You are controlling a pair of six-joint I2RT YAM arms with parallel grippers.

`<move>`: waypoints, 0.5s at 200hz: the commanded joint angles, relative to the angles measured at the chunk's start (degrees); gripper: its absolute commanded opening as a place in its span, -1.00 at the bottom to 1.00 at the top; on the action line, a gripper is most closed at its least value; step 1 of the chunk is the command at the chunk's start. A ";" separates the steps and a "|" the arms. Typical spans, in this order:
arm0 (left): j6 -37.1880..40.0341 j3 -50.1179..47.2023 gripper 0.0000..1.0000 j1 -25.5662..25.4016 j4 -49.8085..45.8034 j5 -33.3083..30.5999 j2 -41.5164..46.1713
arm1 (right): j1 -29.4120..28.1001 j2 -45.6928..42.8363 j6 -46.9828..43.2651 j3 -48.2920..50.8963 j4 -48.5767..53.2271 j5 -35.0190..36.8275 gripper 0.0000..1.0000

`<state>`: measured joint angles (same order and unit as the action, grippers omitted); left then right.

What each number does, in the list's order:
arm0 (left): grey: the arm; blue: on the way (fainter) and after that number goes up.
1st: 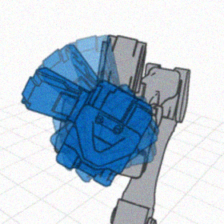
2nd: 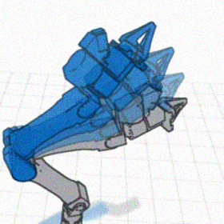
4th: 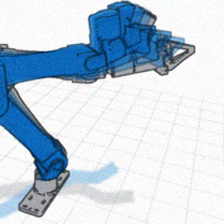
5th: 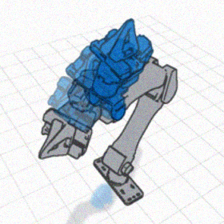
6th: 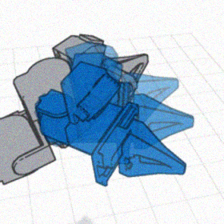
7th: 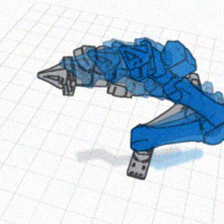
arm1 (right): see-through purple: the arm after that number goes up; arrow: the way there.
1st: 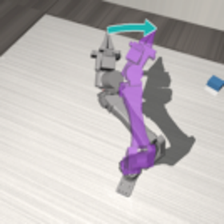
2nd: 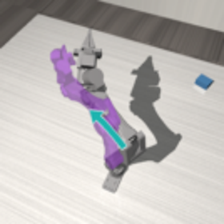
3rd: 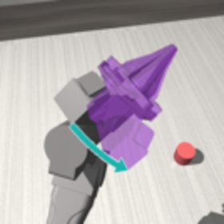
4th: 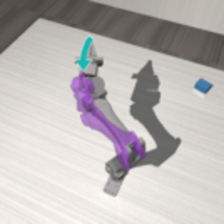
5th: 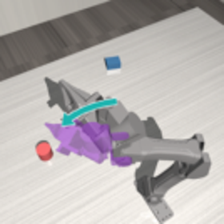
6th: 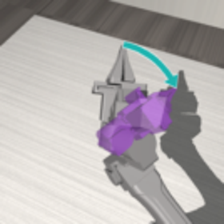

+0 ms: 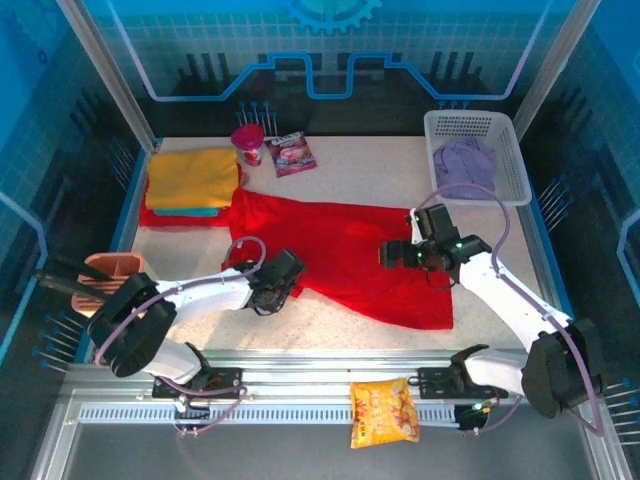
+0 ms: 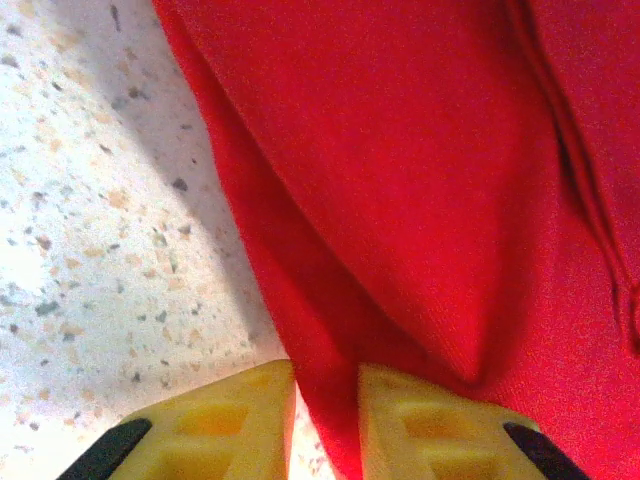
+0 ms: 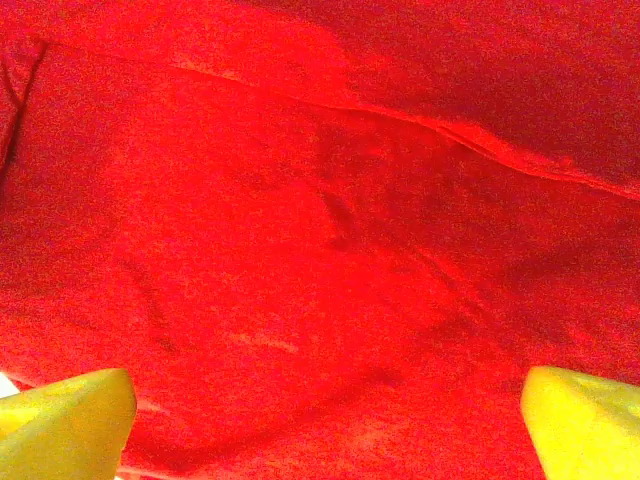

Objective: Fold and stack the t-shirts

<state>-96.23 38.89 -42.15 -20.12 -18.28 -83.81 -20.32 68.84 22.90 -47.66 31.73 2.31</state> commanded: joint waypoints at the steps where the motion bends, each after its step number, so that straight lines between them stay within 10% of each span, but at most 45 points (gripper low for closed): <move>1: -0.51 -0.77 -0.79 0.24 -1.80 -2.87 -1.14 | -0.29 -0.73 -0.22 0.71 0.78 -1.10 0.99; 100: 0.52 2.83 -1.00 -3.77 -27.50 -0.13 13.85 | 2.64 -1.07 0.63 3.06 2.08 -1.40 0.99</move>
<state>-96.03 40.12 -44.47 -35.31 -19.27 -75.50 -18.63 68.36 22.94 -45.78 32.58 2.11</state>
